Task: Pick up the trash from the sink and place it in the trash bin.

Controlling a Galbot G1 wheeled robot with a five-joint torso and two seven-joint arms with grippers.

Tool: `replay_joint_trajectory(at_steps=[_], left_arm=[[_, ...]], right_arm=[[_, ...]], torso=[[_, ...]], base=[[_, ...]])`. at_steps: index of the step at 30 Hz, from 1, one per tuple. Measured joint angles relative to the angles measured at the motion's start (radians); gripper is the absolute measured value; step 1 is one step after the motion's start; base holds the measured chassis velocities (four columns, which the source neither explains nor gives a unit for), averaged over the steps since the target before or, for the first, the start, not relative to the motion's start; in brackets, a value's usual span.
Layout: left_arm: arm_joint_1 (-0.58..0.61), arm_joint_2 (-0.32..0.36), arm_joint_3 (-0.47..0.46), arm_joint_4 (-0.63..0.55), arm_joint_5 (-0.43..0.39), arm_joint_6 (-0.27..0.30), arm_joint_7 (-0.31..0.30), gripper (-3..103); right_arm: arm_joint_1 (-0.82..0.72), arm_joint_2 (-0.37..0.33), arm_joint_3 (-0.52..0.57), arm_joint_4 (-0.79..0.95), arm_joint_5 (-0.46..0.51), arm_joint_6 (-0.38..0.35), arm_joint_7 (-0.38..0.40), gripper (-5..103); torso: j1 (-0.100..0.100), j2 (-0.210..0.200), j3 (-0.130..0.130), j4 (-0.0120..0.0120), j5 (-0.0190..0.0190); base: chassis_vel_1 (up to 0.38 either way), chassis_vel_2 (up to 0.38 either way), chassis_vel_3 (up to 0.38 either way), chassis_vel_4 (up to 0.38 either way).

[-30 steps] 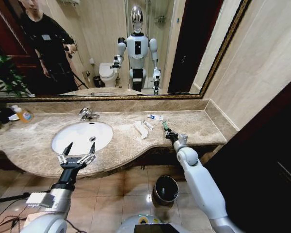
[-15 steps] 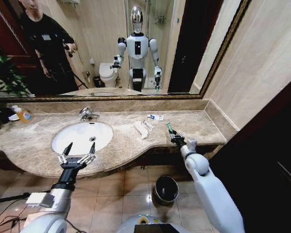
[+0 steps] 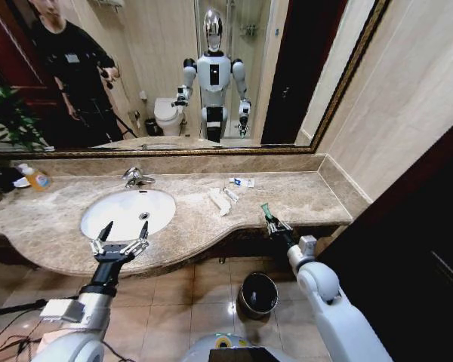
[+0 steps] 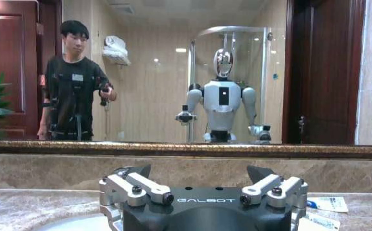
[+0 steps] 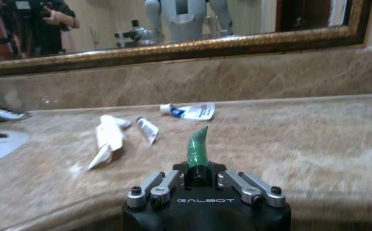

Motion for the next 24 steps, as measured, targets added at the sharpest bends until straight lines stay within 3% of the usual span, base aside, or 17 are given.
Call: replay_joint_trajectory(at_steps=[13,24], left_arm=[[0.000,0.000,0.000,0.000,0.000,0.000,0.000,100],[0.000,0.000,0.000,0.000,0.000,0.000,0.000,100]], right_arm=[[-0.171,0.056,0.025,0.016,-0.075,0.116,-0.081,21],[-0.229,0.075,0.045,-0.109,-0.097,0.224,-0.115,21]], torso=[[0.000,0.000,0.000,0.0000,-0.0001],[0.000,0.000,0.000,0.0000,0.0000]], base=[[0.000,0.000,0.000,0.000],[0.000,0.000,0.000,0.000]])
